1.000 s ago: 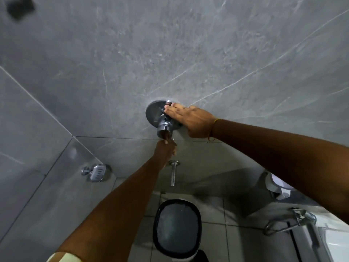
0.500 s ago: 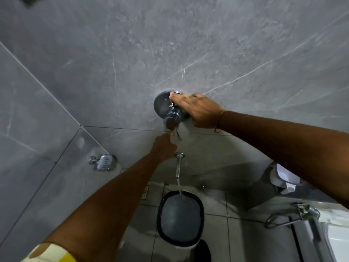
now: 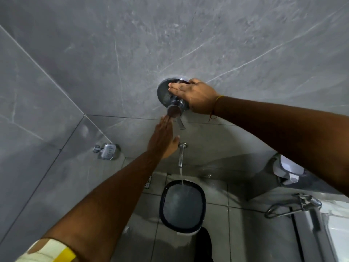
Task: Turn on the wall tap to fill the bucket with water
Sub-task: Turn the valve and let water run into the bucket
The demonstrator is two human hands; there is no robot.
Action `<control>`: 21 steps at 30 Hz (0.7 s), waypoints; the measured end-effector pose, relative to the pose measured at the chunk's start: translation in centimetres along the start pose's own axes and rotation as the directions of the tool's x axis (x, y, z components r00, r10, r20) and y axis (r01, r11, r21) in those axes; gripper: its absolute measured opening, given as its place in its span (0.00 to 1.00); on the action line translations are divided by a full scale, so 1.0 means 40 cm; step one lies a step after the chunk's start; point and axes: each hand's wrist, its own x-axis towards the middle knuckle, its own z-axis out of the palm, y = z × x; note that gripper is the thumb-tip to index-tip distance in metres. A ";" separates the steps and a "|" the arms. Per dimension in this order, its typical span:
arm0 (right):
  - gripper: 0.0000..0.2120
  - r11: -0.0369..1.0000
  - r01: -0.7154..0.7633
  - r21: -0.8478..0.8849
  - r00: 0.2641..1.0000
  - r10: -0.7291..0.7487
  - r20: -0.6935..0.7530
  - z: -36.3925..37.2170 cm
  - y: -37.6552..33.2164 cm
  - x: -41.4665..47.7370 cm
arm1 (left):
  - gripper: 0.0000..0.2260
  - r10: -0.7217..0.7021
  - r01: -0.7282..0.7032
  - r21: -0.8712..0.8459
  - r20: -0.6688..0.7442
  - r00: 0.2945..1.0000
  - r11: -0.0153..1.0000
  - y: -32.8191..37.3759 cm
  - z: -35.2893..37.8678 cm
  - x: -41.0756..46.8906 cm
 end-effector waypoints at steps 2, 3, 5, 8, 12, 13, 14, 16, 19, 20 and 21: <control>0.32 1.000 -0.006 -0.010 1.000 0.006 0.002 -0.002 -0.003 0.000 | 0.37 0.000 0.000 -0.004 -0.011 1.000 1.000 0.002 0.002 -0.004; 0.32 1.000 -0.010 -0.012 1.000 0.010 0.003 -0.004 -0.004 -0.001 | 0.38 0.000 0.000 -0.001 -0.014 1.000 1.000 0.003 0.003 -0.005; 0.33 1.000 -0.023 -0.008 1.000 0.023 0.008 -0.005 -0.006 -0.001 | 0.38 0.000 0.000 0.008 -0.015 1.000 1.000 0.003 0.005 -0.008; 0.37 0.999 -0.040 0.006 0.999 0.040 0.016 -0.004 -0.012 -0.005 | 0.38 0.004 -0.003 0.010 -0.011 1.000 1.000 0.002 0.008 -0.013; 0.39 0.997 -0.062 0.035 0.998 0.061 0.011 -0.002 -0.017 -0.015 | 0.38 0.000 0.000 0.004 -0.009 1.000 1.000 0.002 0.012 -0.017; 0.38 0.997 -0.068 0.044 0.998 0.068 0.009 -0.003 -0.020 -0.017 | 0.38 -0.001 0.001 0.002 -0.008 1.000 1.000 0.003 0.013 -0.018; 0.38 0.996 -0.075 0.054 0.997 0.074 0.008 -0.004 -0.023 -0.018 | 0.38 -0.003 0.003 0.001 -0.006 1.000 1.000 0.003 0.012 -0.018; 0.39 0.994 -0.086 0.073 0.996 0.085 0.010 -0.006 -0.028 -0.020 | 0.38 -0.004 0.004 -0.001 -0.004 1.000 1.000 0.003 0.010 -0.019; 0.39 0.992 -0.092 0.087 0.996 0.091 0.009 -0.008 -0.028 -0.025 | 0.38 -0.002 0.002 -0.001 0.003 1.000 1.000 0.008 0.006 -0.019; 0.39 0.991 -0.095 0.089 0.996 0.094 0.012 -0.009 -0.028 -0.026 | 0.38 0.001 -0.001 0.001 0.001 1.000 1.000 0.010 0.005 -0.019; 0.39 0.991 -0.097 0.091 0.995 0.096 0.016 -0.009 -0.029 -0.026 | 0.38 0.004 -0.004 0.003 -0.002 1.000 1.000 0.010 0.005 -0.019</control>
